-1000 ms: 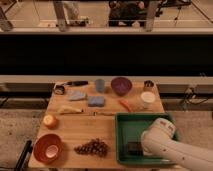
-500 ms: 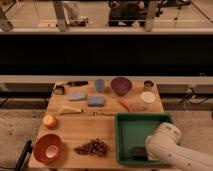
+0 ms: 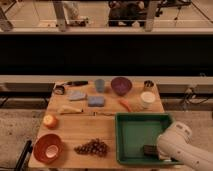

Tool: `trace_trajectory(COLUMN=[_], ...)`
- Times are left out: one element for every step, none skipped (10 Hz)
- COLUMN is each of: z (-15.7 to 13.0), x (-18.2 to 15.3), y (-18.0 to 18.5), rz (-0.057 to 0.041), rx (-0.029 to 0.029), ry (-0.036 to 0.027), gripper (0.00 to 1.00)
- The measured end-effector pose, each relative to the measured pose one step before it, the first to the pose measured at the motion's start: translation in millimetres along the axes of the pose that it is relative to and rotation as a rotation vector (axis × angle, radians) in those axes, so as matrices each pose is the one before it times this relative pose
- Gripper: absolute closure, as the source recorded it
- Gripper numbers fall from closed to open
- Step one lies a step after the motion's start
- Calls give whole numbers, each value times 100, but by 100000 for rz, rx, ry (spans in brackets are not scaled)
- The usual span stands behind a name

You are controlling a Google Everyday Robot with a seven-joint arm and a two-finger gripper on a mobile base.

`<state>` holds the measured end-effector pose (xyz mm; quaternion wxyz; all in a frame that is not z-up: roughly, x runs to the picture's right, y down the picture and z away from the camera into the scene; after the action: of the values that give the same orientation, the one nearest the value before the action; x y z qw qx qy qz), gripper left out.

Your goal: Wipe tray with eraser

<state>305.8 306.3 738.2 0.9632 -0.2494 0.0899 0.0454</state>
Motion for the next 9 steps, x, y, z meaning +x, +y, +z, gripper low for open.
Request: trace_trajectory(z=[324, 331, 232, 190, 133, 145, 40, 42, 148], x=[870, 616, 447, 269, -526, -675, -297, -360, -438], y=[-165, -396, -427, -696, -1137, -1136, -698, -1055, -971], rz=[1965, 1325, 1044, 1079, 38, -188, 113, 268, -161], rx=[-278, -48, 125, 401, 867, 726, 597, 886, 542], ry=[1518, 1220, 954, 929, -99, -169, -20, -24, 50], gripper=[100, 100, 100, 100, 100, 100, 100, 100, 100])
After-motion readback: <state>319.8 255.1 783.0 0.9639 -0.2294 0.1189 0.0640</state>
